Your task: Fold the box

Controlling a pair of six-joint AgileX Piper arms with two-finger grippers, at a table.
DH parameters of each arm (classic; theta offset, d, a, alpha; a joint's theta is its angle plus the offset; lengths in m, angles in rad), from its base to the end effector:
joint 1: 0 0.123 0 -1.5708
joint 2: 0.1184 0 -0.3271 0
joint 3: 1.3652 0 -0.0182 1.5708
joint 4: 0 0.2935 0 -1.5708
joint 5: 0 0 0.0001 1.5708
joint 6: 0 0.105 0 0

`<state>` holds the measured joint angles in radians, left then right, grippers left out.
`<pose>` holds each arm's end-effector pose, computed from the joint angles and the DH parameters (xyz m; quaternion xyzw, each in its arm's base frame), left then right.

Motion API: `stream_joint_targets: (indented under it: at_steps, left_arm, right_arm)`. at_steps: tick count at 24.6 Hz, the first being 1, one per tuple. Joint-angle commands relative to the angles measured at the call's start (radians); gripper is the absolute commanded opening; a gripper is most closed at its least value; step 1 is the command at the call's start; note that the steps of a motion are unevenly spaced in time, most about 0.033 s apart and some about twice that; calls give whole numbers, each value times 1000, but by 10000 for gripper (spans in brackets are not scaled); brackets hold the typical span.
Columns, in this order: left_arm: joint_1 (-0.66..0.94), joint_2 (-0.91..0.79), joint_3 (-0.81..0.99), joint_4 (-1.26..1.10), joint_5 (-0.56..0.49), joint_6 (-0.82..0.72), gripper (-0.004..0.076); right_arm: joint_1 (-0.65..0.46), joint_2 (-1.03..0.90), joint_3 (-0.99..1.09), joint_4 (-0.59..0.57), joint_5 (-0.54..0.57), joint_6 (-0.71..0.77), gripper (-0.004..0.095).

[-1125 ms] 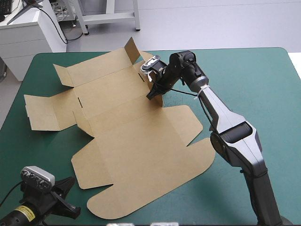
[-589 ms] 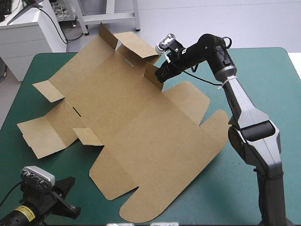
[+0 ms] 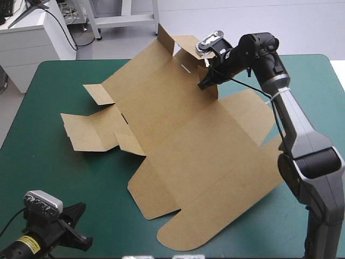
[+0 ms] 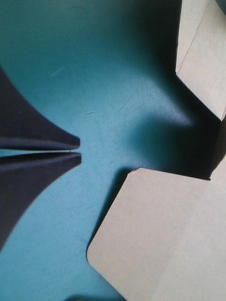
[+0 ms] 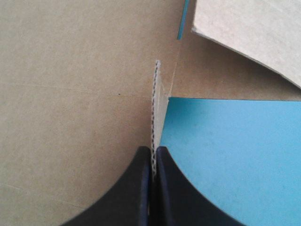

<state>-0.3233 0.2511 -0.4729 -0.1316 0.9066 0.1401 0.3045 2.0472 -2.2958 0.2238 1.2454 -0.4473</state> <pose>0.0492 -0.0279 0.2892 0.1912 0.8611 -0.1071 0.4587 0.4875 0.1764 0.4272 -0.3456 0.8741 0.0884 0.3297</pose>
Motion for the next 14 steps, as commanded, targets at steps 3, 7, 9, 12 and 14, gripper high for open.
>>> stream_joint_targets:
  at_steps: [3, 7, 9, 12, 14]
  left_arm:
    - [-4, 11, -25, -18, -60, -2, -8]
    - [-4, 11, -25, -18, -60, -2, -8]
    - [-4, 11, -25, -18, -60, -2, -8]
    - [-4, 11, -25, -18, -60, -2, -8]
    - [-4, 11, -25, -18, -60, -2, -8]
  right_arm:
    - [-6, -225, 276, -38, 7, -98, -19]
    - [-6, -258, 446, -71, 7, -195, -19]
    - [-6, -242, 459, -81, 5, -217, -19]
    - [-6, -206, 451, -81, -26, -266, -19]
    - [-2, -193, 451, -52, -65, -388, -19]
